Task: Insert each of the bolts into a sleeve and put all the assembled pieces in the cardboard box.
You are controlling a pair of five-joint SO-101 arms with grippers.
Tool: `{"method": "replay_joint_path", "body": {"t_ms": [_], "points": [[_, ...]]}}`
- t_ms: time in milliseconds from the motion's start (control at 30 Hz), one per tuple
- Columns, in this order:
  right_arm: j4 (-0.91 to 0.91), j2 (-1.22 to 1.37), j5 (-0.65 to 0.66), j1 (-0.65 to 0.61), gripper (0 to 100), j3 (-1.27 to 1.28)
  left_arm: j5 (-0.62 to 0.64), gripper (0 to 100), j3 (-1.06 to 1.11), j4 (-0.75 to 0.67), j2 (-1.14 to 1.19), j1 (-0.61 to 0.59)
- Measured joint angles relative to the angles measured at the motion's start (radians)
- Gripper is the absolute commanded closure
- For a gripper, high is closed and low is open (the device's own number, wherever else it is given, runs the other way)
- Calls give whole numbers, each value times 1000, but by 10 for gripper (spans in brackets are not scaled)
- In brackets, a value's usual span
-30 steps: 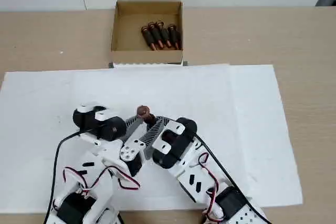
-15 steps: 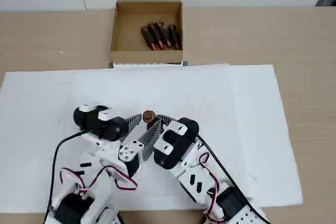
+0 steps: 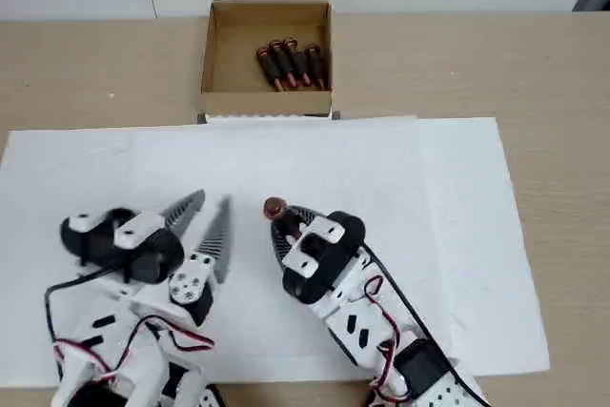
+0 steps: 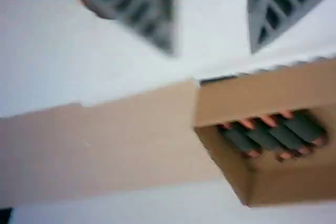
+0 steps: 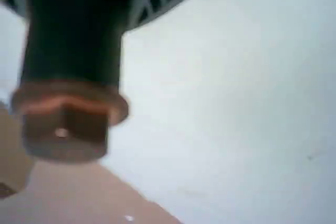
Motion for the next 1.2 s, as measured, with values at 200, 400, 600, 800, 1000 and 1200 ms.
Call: {"method": "replay_joint_path", "body": {"t_ms": [200,400,600,800,1000,1200], "points": [[0,0,0,78,995,0,-84,994,18,0,-2,-106],[0,0,0,195,995,0,-115,994,203,-29,0,-247],[0,0,0,292,995,0,-117,994,450,-215,0,-307],[0,0,0,333,995,0,-121,994,575,-347,2,-307],[0,0,0,338,995,0,-118,994,582,-361,2,-310],[0,0,0,334,995,0,-123,994,582,-218,2,-310]]}}
